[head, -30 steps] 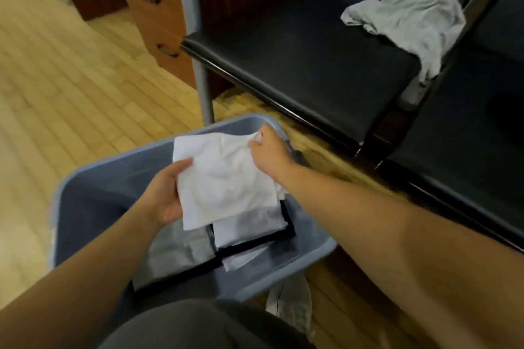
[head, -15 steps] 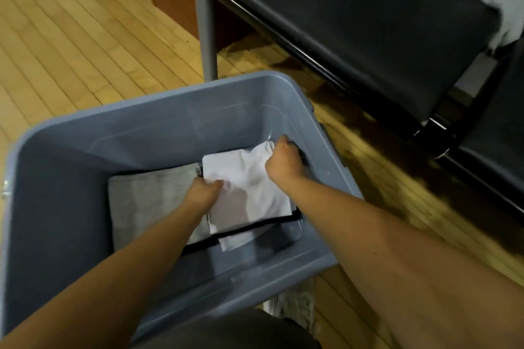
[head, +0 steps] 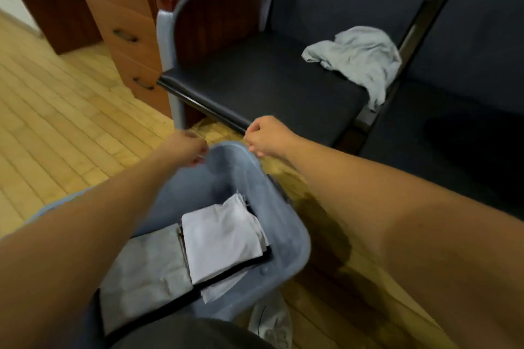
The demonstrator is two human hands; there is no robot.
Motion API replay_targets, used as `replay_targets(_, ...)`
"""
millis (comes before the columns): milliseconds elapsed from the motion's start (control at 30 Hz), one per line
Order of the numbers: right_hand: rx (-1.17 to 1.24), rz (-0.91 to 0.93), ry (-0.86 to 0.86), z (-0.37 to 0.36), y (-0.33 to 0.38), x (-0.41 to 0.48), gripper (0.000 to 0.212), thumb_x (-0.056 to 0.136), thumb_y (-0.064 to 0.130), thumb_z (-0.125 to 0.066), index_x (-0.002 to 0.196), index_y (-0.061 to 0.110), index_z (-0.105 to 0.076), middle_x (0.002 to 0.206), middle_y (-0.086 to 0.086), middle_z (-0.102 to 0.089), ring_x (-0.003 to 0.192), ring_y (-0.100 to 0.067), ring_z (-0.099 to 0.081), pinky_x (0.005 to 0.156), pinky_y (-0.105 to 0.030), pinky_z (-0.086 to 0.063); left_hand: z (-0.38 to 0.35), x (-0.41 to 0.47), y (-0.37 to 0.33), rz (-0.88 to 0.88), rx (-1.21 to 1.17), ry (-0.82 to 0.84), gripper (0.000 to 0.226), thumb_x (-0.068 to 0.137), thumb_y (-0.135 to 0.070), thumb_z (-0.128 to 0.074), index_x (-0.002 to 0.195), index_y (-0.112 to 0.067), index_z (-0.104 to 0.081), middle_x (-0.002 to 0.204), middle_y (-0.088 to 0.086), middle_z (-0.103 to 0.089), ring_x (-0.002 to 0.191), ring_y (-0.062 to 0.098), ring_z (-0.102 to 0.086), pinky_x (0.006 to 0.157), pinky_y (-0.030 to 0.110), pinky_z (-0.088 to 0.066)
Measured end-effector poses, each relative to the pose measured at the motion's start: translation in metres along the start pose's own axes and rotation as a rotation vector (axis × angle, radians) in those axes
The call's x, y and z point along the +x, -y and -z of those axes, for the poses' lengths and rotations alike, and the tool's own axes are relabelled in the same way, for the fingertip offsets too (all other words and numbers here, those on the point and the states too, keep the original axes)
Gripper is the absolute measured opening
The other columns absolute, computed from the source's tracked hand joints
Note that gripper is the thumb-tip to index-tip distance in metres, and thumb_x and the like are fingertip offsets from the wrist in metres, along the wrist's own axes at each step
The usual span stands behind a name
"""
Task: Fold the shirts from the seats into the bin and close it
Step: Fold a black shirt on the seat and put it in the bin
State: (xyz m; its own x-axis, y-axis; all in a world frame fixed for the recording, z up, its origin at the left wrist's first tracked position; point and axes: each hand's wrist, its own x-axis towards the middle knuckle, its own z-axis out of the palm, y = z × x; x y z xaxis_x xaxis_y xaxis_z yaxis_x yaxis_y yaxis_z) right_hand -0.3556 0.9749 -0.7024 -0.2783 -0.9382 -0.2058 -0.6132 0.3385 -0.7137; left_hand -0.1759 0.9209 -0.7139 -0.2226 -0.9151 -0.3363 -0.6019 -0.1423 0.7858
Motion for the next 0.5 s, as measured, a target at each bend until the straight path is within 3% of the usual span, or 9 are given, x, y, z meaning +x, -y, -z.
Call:
replay_targets(100, 0.176, -0.021, -0.09, 0.063, 0.016, -0.025, 0.01, 0.093, 0.008, -0.054, 0.087, 0.009, -0.061, 0.086, -0.013, -0.066, 0.083, -0.028, -0.068, 0.077, -0.039, -0.057, -0.006, -0.024, -0.075, -0.117, -0.027, 0.01, 0.014, 0.099, -0.012, -0.053, 0.09, -0.009, -0.064, 0.087, 0.009, -0.066, 0.073, 0.02, -0.063, 0.074, 0.033, -0.056)
replay_targets(233, 0.125, -0.002, -0.262, 0.145, -0.014, -0.069, 0.009, 0.089, 0.009, -0.054, 0.089, 0.011, -0.063, 0.101, -0.023, -0.07, 0.096, -0.033, -0.07, 0.079, -0.045, -0.058, -0.047, -0.06, -0.154, -0.206, -0.065, 0.108, 0.012, 0.101, -0.011, -0.052, 0.11, -0.009, -0.06, 0.085, 0.007, -0.063, 0.072, 0.016, -0.061, 0.053, 0.022, -0.052)
replay_targets(300, 0.116, -0.057, -0.316, 0.182, -0.045, -0.096, 0.01, 0.089, 0.009, -0.053, 0.088, 0.008, -0.062, 0.094, -0.021, -0.068, 0.094, -0.033, -0.069, 0.071, -0.043, -0.056, -0.08, -0.075, -0.18, -0.229, -0.038, 0.182, 0.013, 0.1, -0.013, -0.054, 0.111, -0.01, -0.061, 0.088, 0.007, -0.066, 0.076, 0.018, -0.063, 0.061, 0.026, -0.052)
replay_targets(367, 0.079, -0.138, -0.382, 0.215, -0.084, -0.121, 0.017, 0.091, 0.012, -0.054, 0.091, -0.002, -0.063, 0.094, -0.021, -0.069, 0.092, -0.032, -0.069, 0.074, -0.045, -0.057, -0.119, -0.09, -0.201, -0.262, 0.004, 0.275, 0.009, 0.1, -0.013, -0.053, 0.105, -0.011, -0.06, 0.088, 0.008, -0.066, 0.073, 0.019, -0.061, 0.066, 0.027, -0.049)
replay_targets(500, 0.032, -0.287, -0.496, 0.266, -0.158, -0.175, 0.014, 0.092, 0.014, -0.059, 0.099, 0.005, -0.067, 0.096, -0.013, -0.069, 0.089, -0.027, -0.067, 0.079, -0.041, -0.056, -0.194, -0.119, -0.232, -0.332, 0.046, 0.421, 0.008, 0.099, -0.013, -0.052, 0.099, -0.011, -0.06, 0.087, 0.006, -0.066, 0.072, 0.018, -0.06, 0.066, 0.024, -0.048)
